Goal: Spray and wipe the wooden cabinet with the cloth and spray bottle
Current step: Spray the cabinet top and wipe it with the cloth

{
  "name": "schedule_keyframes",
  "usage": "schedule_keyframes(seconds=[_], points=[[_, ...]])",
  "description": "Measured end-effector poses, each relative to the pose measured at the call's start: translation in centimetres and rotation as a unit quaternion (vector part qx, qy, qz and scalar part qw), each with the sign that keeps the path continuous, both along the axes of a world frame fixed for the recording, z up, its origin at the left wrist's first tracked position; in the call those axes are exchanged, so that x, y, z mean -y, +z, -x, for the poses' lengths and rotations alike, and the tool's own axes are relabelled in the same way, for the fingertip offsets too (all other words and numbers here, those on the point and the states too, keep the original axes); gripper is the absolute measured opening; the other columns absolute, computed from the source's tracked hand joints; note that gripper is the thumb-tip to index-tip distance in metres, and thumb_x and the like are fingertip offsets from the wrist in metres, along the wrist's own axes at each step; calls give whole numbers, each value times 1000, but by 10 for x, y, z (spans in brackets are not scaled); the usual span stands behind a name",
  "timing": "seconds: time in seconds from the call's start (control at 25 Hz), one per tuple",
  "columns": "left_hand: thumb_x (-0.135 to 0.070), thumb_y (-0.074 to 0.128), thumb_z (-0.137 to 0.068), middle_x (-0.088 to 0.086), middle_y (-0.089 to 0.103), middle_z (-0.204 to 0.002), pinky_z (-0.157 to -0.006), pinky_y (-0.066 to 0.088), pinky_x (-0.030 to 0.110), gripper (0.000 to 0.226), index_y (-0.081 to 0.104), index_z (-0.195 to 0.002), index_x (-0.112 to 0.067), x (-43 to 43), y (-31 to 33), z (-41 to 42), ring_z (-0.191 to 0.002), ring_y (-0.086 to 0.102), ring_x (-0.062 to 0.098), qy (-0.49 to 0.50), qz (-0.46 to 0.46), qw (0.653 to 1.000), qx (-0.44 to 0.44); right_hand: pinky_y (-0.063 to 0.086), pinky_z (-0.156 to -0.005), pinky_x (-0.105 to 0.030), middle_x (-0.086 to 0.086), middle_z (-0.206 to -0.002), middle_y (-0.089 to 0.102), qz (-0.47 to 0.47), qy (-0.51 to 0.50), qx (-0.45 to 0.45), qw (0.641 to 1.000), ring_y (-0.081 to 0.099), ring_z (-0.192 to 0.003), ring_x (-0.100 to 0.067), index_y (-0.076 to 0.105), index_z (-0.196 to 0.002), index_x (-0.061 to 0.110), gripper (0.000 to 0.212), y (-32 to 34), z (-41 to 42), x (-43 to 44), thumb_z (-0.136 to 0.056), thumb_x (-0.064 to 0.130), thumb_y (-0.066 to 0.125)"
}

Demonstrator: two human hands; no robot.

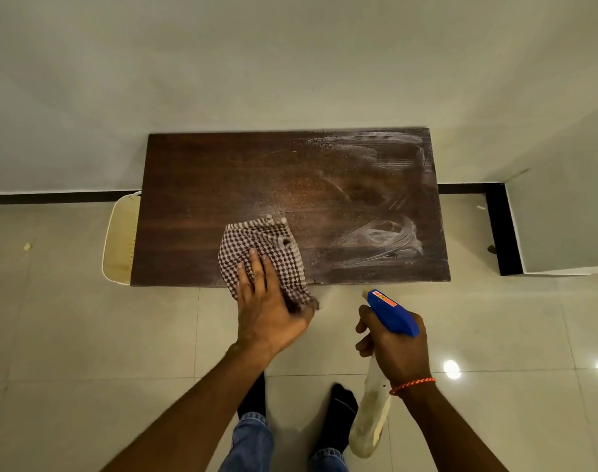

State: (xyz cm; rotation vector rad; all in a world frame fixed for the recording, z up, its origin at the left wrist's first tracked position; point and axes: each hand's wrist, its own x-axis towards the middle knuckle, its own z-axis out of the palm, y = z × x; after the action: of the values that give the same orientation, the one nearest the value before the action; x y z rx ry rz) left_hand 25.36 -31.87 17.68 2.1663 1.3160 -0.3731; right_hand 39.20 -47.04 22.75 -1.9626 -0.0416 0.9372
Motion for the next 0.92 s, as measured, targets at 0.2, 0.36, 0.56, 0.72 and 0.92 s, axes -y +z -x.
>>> schedule_keyframes(seconds=[0.2, 0.36, 0.56, 0.72, 0.92], points=[[-76, 24, -95, 14, -4, -170, -122, 11, 64, 86, 10, -163, -26, -21, -12, -15, -155, 1, 41, -10, -153, 988, 3, 58, -49, -33, -13, -68, 71, -9, -3, -1, 1000, 65, -48, -26, 71, -89, 14, 3, -1, -2, 11, -91, 13, 68], [-73, 17, -98, 17, -4, -170, -121, 10, 68, 81, 6, -164, -27, -28, -42, -11, -154, -3, 46, -93, -173, 979, -53, 59, -50, -34, -12, -68, 71, -7, 3, -2, 1000, 66, -48, -27, 71, -91, 14, 4, -5, -4, 15, -91, 12, 68], [-79, 11, -94, 14, -4, -171, -121, 6, 68, 85, 1, -163, -32, -58, -42, -39, -154, -4, 46, -106, -160, 979, -64, 58, -50, -33, -10, -67, 71, -26, 1, -20, 999, 66, -49, -26, 71, -89, 16, 6, -2, -14, 2, -92, 12, 67], [-82, 12, -92, 12, -12, -170, -120, -2, 68, 87, -8, -162, -35, -96, -42, -75, -154, -11, 46, -117, -149, 980, -60, 58, -49, -36, -11, -65, 71, -54, -3, -28, 998, 66, -48, -27, 71, -81, 15, 12, 4, -25, -13, -92, 10, 67], [-82, 10, -93, 10, -17, -170, -121, -5, 67, 89, -14, -161, -31, -151, -38, -114, -153, -15, 44, -122, -142, 980, -60, 58, -49, -34, -13, -65, 71, -77, 6, -28, 997, 67, -50, -32, 71, -77, 7, 17, 6, -44, -28, -93, 12, 66]])
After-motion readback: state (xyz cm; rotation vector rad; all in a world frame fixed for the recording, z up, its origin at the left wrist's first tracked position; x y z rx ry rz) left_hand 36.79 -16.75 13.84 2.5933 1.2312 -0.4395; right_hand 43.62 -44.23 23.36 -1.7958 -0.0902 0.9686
